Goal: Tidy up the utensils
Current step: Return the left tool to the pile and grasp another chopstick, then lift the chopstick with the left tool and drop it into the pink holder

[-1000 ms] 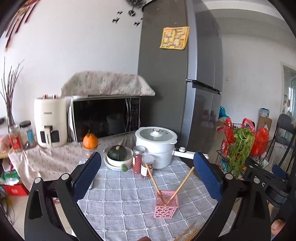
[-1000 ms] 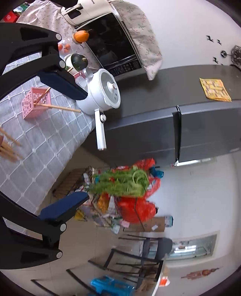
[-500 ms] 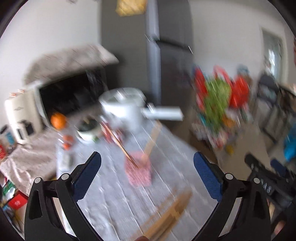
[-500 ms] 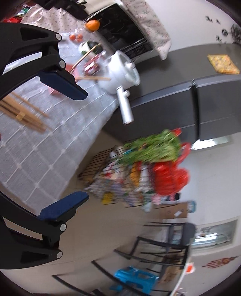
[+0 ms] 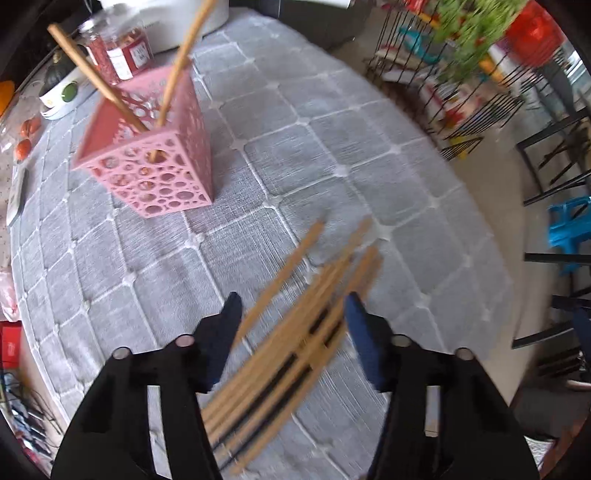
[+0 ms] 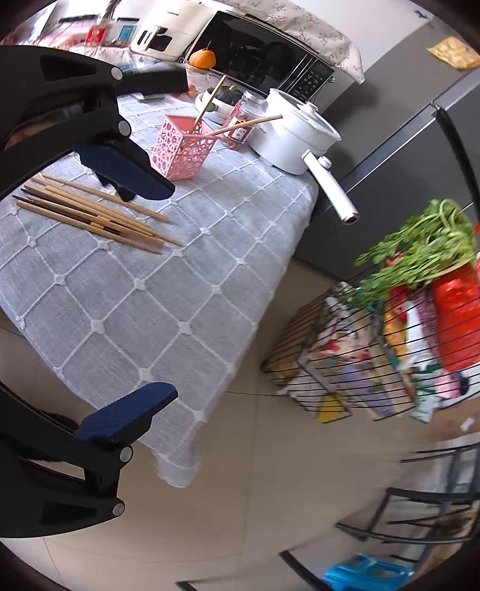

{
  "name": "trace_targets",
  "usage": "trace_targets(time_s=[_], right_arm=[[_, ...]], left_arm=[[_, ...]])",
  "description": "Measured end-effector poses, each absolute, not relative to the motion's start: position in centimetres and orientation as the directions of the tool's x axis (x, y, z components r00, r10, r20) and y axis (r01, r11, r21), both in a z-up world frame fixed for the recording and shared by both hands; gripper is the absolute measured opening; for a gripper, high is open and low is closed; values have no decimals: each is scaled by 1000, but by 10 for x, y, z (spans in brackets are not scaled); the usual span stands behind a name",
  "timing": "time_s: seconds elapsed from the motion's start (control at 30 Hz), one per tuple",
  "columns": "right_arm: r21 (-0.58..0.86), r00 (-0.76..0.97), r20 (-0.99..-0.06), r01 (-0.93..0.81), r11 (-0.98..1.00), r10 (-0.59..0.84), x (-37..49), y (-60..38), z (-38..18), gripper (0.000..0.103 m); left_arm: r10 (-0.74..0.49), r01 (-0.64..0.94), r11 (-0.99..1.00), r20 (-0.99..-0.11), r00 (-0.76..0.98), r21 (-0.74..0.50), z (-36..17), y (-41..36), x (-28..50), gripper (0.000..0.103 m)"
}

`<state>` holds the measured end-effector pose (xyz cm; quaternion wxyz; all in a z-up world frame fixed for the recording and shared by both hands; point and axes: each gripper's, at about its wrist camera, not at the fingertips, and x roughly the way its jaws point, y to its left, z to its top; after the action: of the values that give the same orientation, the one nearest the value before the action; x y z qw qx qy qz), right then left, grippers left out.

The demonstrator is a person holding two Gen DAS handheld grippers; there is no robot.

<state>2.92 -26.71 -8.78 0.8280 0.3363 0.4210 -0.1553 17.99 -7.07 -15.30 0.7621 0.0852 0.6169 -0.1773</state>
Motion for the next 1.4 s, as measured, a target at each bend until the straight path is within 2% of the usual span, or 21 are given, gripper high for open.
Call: trace_targets(time_s=[0.2, 0.37, 0.47, 0.6, 0.63, 0.7, 0.87, 0.97, 1.13, 1.4], right_arm=[[454, 572, -816, 553, 699, 77, 32, -274, -100, 96], [440, 555, -828, 553, 707, 80, 35, -273, -105, 96], [442, 536, -838, 553, 706, 105, 41, -270, -113, 96], [412, 496, -862, 569, 712, 103, 52, -261, -127, 96], [398, 481, -871, 569, 720, 101, 57, -257, -131, 93], [377, 456, -884, 566, 734, 102, 67, -249, -138, 80], [377, 384, -906, 534, 757, 180, 95, -220, -164, 43], [389, 352, -910, 539, 747, 219, 109, -204, -178, 34], [354, 319, -926, 560, 749, 200, 126, -187, -191, 30], [350, 307, -930, 583, 734, 200, 142, -183, -207, 21]], left_arm=[[-95, 382, 924, -977, 189, -16, -182, -85, 204, 34], [-97, 408, 913, -978, 187, -13, -195, -95, 214, 29], [-101, 432, 902, -976, 192, -8, -196, -97, 213, 15], [-85, 453, 891, -968, 237, 33, -193, -94, 200, 12], [-87, 452, 891, -964, 251, 37, -191, -90, 196, 11], [-125, 440, 898, -948, 294, 18, -178, -76, 185, 10], [-235, 403, 914, -876, 420, -52, -119, -33, 151, 7], [-273, 401, 914, -824, 496, -62, -85, -17, 132, 6], [-318, 409, 910, -744, 588, -65, -38, 6, 103, 6], [-337, 397, 913, -727, 598, -96, -28, 31, 96, 6]])
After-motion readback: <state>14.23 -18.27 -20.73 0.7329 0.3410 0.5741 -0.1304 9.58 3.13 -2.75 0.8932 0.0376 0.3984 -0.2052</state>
